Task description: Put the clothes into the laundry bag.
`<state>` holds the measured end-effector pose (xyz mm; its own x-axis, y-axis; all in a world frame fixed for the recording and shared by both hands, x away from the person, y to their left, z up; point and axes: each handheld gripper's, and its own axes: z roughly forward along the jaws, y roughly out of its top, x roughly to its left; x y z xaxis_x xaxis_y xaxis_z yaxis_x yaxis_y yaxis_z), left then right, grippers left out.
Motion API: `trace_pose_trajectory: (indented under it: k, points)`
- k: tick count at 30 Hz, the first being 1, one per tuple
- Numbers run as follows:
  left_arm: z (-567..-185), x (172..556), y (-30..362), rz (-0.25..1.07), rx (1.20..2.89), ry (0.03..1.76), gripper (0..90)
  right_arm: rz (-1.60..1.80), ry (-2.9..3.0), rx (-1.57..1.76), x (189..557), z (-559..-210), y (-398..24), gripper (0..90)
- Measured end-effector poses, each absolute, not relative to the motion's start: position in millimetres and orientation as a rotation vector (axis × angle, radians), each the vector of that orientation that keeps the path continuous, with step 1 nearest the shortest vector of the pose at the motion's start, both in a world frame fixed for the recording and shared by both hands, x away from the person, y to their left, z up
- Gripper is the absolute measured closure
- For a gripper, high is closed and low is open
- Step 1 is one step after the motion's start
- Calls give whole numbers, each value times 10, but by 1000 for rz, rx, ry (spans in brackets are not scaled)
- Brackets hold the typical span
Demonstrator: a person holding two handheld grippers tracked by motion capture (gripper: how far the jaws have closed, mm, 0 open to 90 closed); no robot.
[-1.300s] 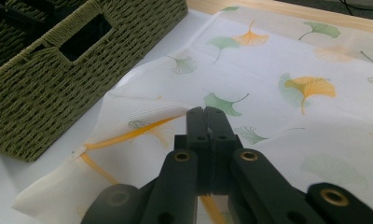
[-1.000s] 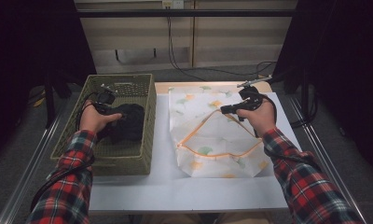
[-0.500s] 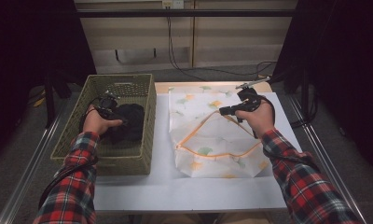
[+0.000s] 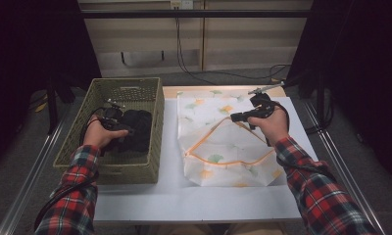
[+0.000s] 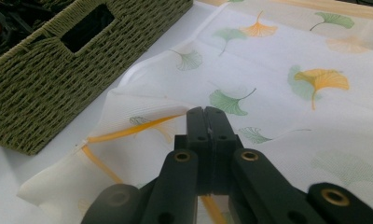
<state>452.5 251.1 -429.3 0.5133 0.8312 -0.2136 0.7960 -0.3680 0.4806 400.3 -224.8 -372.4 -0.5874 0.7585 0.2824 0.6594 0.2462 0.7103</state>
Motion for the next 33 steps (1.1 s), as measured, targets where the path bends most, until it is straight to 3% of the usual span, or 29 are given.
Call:
trace_pose_trajectory:
  k: [9,12,33]
  points:
    - [-4243,4495,2446,105,2287,1338,35,1263,2381,1363,4002,-3730,-2236,900]
    - [-4287,4536,2458,112,2222,1389,16,1263,2376,1364,4002,-3732,-2238,900]
    - [-4494,4585,2248,214,2421,1356,0,1260,2384,1366,3991,-3787,-2223,900]
